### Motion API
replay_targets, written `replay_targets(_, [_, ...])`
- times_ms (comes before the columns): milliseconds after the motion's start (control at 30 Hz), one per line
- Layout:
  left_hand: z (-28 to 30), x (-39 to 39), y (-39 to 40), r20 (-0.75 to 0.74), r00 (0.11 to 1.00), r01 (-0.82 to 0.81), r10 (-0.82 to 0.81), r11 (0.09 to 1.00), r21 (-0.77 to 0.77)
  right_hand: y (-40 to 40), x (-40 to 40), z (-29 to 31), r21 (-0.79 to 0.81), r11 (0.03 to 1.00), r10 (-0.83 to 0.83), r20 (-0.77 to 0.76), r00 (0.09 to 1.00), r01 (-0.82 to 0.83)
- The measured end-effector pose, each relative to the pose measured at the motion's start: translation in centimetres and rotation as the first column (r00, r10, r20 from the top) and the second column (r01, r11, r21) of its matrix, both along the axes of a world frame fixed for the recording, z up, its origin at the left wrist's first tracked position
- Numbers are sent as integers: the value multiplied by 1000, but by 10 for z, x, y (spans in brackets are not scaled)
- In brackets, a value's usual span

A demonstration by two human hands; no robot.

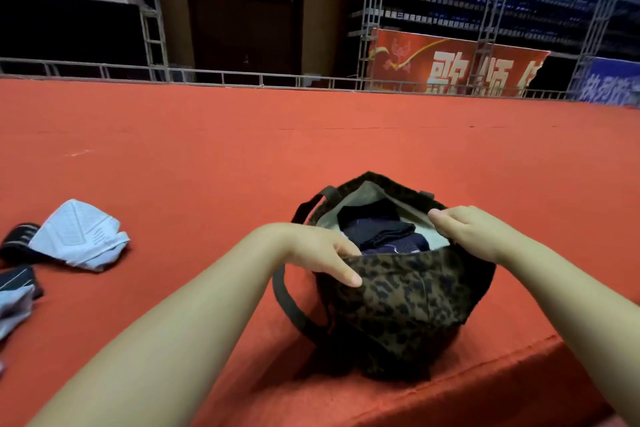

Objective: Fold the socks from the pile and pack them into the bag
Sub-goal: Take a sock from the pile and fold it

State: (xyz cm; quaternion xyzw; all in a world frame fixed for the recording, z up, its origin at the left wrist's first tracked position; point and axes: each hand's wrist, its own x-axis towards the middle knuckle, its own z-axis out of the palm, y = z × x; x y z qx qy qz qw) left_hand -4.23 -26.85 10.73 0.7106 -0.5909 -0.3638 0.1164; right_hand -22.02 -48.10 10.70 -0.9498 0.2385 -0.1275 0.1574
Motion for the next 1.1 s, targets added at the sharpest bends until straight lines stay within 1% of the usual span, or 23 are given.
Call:
replay_targets(67, [-10,-7,-2,-7,1000,15,-15,1000,-12,14,-2,-3,135,988,68,48,997,-73])
replay_targets(100, [-13,-10,-4,7,1000,22,-22,1000,-18,22,-1,-3,215,971,97,30,995,-101])
replay_targets(133, [-13,-12,-4,37,999,27,-26,999,-25,29,1,-2,273,957,113,-39,993,-98])
replay_targets(167, [-13,-15,-5,58,998,38,-36,998,-44,34,5,-2,288,955,115,-141,983,-70])
replay_targets(233, [-9,-18,-4,98,995,40,-33,996,-75,40,12,0,232,973,64,-332,941,16])
replay_targets(300, [-3,-22,0,145,989,31,-17,995,-96,43,16,-1,215,972,0,-415,910,98])
replay_targets(433, [3,-21,20,159,984,100,-81,989,-113,44,16,-3,338,906,-37,-536,844,254])
replay_targets(500, [6,-13,28,234,968,113,-86,988,-105,44,13,-2,364,895,-27,-533,845,259])
replay_targets(567, [6,-8,29,307,950,97,-53,987,-128,47,10,3,362,903,-21,-501,865,232])
replay_targets(633, [2,-7,26,383,924,99,-16,975,-199,53,8,12,305,934,-31,-453,891,188])
replay_targets(700, [-4,-6,23,390,920,85,45,947,-310,58,8,21,241,960,-37,-396,918,143])
replay_targets(767, [-12,-4,25,323,940,32,114,910,-414,67,12,30,219,967,-61,-304,951,132])
replay_targets(800, [-17,-2,29,265,953,-14,150,891,-455,73,16,32,228,966,-63,-249,966,122])
replay_targets(867, [-26,4,37,94,970,-141,222,837,-528,87,27,33,285,956,-23,-154,988,67])
replay_targets(933, [-33,16,52,-106,955,-284,278,748,-600,105,45,29,336,942,44,-73,996,-17])
replay_targets(1000, [-41,34,74,-271,911,-412,311,692,-593,125,66,25,349,935,73,1,997,-69])
replay_targets(1033, [-47,45,88,-321,888,-459,329,681,-571,136,79,23,352,932,76,52,996,-90])
replay_targets(1100, [-60,67,120,-375,853,-517,362,678,-522,161,109,16,402,905,77,170,982,-140])
